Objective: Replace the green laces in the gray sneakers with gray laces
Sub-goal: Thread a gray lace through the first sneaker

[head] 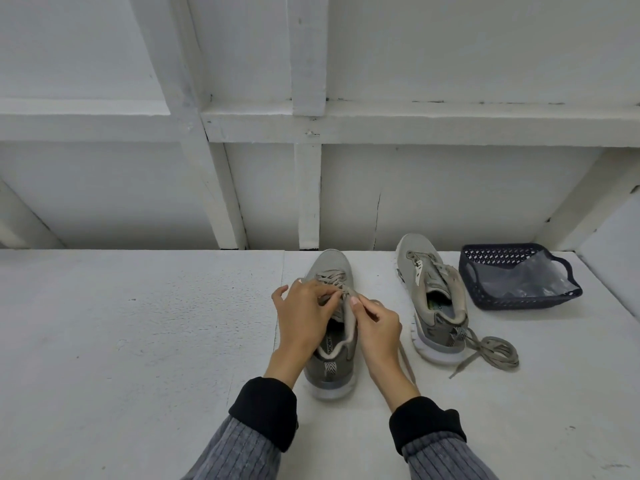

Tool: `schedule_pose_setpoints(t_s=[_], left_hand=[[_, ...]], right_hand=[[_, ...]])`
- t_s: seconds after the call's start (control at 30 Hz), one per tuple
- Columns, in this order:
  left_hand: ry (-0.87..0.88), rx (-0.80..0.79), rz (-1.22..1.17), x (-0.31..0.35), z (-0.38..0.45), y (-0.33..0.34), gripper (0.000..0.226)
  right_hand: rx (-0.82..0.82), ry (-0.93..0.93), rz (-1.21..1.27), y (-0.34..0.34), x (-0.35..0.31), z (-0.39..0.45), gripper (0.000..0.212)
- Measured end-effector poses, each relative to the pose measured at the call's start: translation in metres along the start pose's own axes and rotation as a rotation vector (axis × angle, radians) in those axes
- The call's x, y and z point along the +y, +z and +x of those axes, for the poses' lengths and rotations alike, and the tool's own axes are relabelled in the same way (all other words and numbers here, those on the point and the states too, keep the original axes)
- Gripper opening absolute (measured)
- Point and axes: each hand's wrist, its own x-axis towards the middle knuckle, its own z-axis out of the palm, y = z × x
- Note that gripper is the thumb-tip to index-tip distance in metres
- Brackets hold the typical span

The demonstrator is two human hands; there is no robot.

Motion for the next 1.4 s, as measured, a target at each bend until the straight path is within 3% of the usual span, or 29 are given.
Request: schedule_pose_setpoints(t_s=[0.13,0.4,0.53,0.7,0.77,0.83,0.93,1.03,1.3,1.4], left_hand=[[0.076,-0.090,0.052,-0.002,0.001,-0.001,0.019],[0.067,-0.115,-0.009,-0.004,0.005,0.005,0.016],[0.022,-0.057,-0.132,-0.012,-0.002,0.006,0.009],[-0.045,0.057,-0.249,-0.023,-0.011,0.007,0.025],[-0.102,0.095,-0.297,-0.023,-0.014,0.008,0.029],[-0.164,0.119,-0.351,-0.021,-0.017,0.009,0.030],[-0.234,0.163,-0.433,-0.019,-0.021,0.009,0.028],[-0.320,0.147,-0.542,-0.017,-0.022,0.009,0.023],[-0.342,0.120,-0.610,-0.022,-0.022,0.015,0.014],[-0.330,0.107,-0.604,-0.024,-0.021,0.016,0.022]], right_hand=[[-0.030,0.035,0.006,-0.002,0.004,0.003,0.018],[-0.151,0.221,0.165,-0.011,-0.003,0.022,0.013],[-0.062,0.123,0.083,-0.015,-0.015,0.029,0.014],[0.023,0.005,0.401,-0.041,-0.063,0.038,0.013],[0.004,-0.019,0.326,-0.046,-0.067,0.040,0.014],[-0.039,-0.026,0.096,-0.045,-0.058,0.038,0.012],[-0.204,-0.093,-0.250,-0.039,-0.036,0.029,0.012],[-0.290,-0.175,-0.405,-0.034,-0.023,0.019,0.012],[-0.035,0.083,-0.541,-0.050,0.028,0.010,0.019],[-0.021,0.059,-0.576,-0.046,0.034,0.006,0.010]])
